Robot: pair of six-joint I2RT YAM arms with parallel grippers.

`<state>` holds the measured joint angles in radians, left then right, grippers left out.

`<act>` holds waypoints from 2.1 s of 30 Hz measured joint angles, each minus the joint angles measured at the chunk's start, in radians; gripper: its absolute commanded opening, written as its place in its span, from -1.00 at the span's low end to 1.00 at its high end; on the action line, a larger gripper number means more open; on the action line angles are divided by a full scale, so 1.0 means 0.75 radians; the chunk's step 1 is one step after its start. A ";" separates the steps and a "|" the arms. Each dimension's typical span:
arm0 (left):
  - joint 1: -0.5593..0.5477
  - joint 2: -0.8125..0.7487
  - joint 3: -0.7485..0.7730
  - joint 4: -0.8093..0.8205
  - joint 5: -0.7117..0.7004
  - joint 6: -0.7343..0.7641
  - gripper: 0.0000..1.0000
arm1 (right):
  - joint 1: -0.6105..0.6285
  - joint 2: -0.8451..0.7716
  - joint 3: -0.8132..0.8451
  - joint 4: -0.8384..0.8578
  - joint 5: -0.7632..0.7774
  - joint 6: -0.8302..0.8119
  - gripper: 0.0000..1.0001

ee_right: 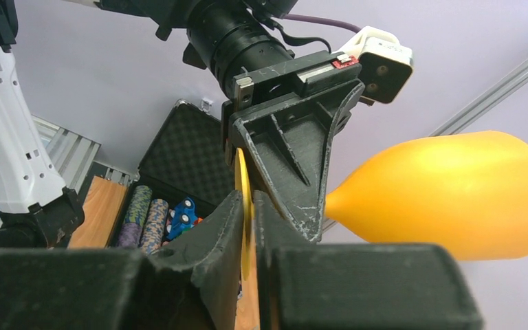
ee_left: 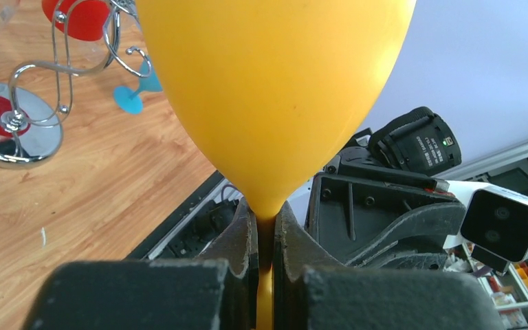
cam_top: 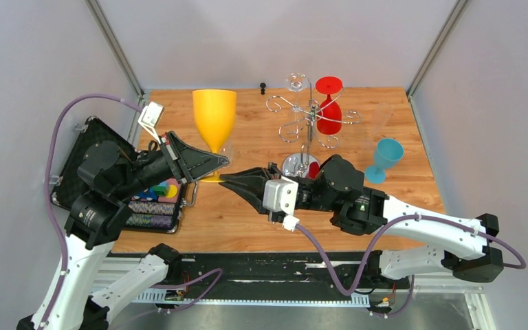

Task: Take the wine glass off the wine glass rack
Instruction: Place the wine glass at the center of the board.

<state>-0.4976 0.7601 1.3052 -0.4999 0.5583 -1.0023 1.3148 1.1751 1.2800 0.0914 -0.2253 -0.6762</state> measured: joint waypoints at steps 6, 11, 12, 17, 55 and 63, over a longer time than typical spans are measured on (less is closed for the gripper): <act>-0.001 0.008 0.000 -0.009 0.035 0.028 -1.00 | 0.000 -0.038 -0.015 0.005 0.029 0.005 -0.06; -0.001 0.013 -0.003 -0.027 0.067 0.084 -1.00 | -0.001 -0.133 -0.031 -0.011 0.074 0.028 0.03; -0.001 0.012 -0.007 -0.034 0.076 0.101 -1.00 | -0.001 -0.153 -0.031 -0.018 0.085 0.034 0.06; -0.001 0.011 -0.060 -0.069 0.123 0.202 -1.00 | -0.001 -0.245 -0.031 -0.083 0.152 0.080 0.12; -0.001 -0.063 -0.264 -0.533 0.447 1.081 -1.00 | -0.542 0.125 0.587 -1.153 -0.653 0.832 0.24; -0.001 -0.099 -0.276 -0.533 0.474 1.082 -1.00 | -0.542 0.151 0.587 -1.174 -0.831 0.848 0.13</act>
<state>-0.4980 0.6861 1.0981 -0.8993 0.9134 -0.1909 0.9081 1.2884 1.7206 -0.7895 -0.8482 -0.0402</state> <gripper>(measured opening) 0.045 0.591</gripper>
